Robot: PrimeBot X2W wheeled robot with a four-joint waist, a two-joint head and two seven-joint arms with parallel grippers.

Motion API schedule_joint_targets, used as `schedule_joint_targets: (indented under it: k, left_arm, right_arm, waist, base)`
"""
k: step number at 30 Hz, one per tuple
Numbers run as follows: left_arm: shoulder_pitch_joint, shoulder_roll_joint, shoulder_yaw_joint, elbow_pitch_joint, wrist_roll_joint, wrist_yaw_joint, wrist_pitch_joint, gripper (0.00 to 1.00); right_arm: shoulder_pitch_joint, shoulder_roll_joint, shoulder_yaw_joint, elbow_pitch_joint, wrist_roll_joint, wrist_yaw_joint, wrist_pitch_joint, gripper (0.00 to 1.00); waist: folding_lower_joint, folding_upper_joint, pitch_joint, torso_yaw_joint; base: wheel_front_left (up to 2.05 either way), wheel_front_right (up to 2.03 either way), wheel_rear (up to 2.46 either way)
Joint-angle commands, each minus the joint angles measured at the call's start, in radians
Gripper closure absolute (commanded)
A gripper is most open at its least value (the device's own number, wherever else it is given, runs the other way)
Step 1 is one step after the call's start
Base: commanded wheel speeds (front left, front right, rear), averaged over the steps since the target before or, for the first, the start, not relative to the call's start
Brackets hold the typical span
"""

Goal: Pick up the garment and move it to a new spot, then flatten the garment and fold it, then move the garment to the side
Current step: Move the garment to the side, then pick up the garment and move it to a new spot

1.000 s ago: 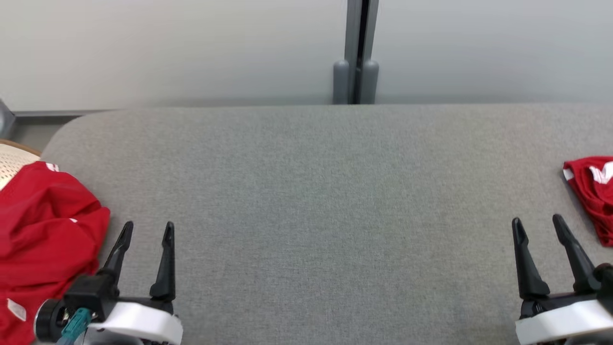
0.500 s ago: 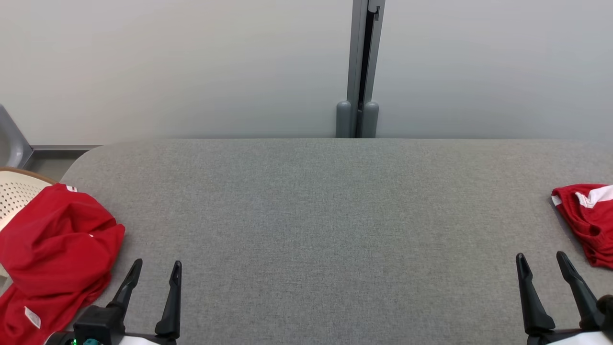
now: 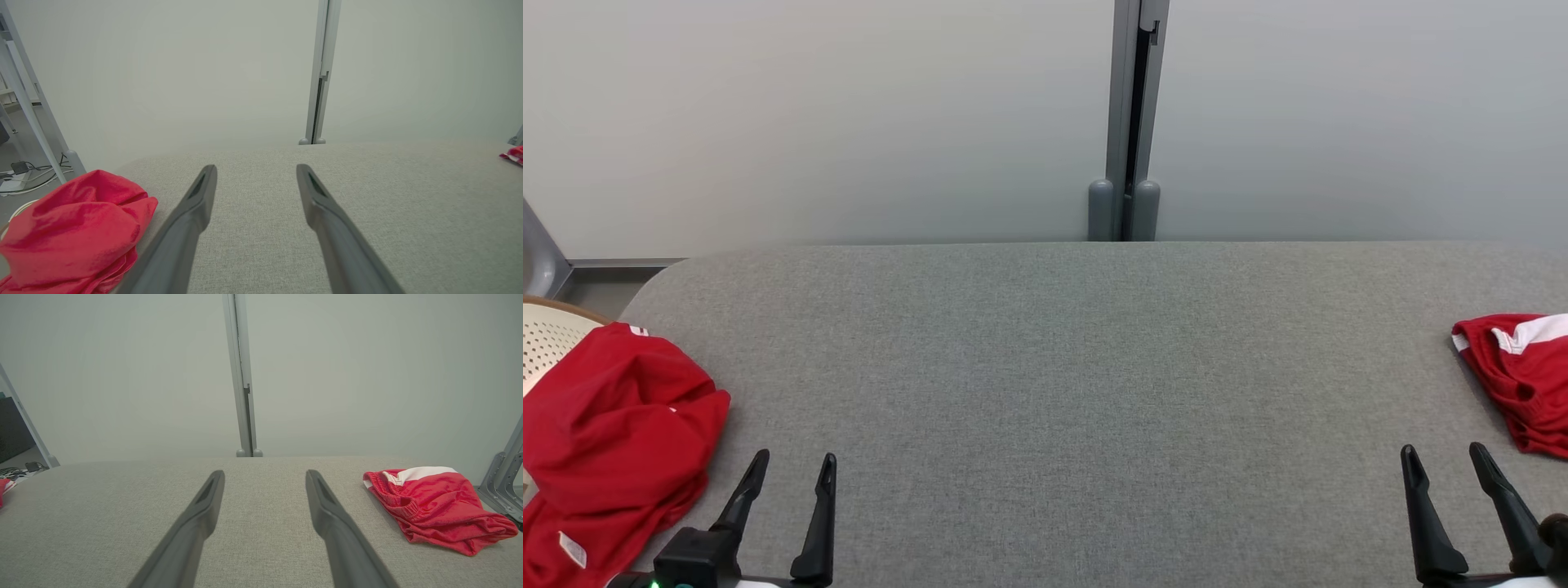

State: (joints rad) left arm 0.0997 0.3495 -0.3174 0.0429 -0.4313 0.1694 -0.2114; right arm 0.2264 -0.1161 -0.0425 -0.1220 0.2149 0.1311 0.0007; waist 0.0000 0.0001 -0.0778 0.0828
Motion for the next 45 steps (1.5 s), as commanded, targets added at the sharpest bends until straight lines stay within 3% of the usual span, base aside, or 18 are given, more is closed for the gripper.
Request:
schedule_joint_targets:
  k: [1, 14, 33, 45]
  left_arm:
    - [0.007, 0.006, 0.001, -0.005, 0.005, 0.007, 0.002, 0.0]
    - [-0.021, 0.001, 0.004, -0.007, 0.001, 0.025, 0.002, 0.0]
    - [-0.157, -0.01, 0.0, 0.082, -0.019, -0.024, -0.019, 0.0]
    - [-0.15, -0.003, 0.029, 0.091, -0.019, 0.004, -0.036, 0.0]
  right_arm:
    - [0.008, 0.001, -0.002, -0.007, -0.008, -0.001, 0.003, 0.0]
    - [0.009, 0.005, 0.004, -0.009, -0.008, -0.001, 0.004, 0.0]
    - [-0.004, 0.021, 0.044, -0.055, -0.003, 0.0, 0.018, 0.0]
    - [-0.057, 0.004, 0.078, -0.029, -0.009, 0.0, 0.013, 0.0]
  waist:
    - [0.0, -0.0001, 0.001, 0.0]
    - [0.0, -0.0001, 0.004, 0.023]
    - [0.0, -0.0001, -0.002, 0.365]
    - [0.0, -0.0001, 0.03, 0.412]
  base:
    - [0.0, 0.0, 0.0]
    - [0.0, 0.0, 0.0]
    - [0.0, 0.0, 0.0]
    - [0.0, 0.0, 0.0]
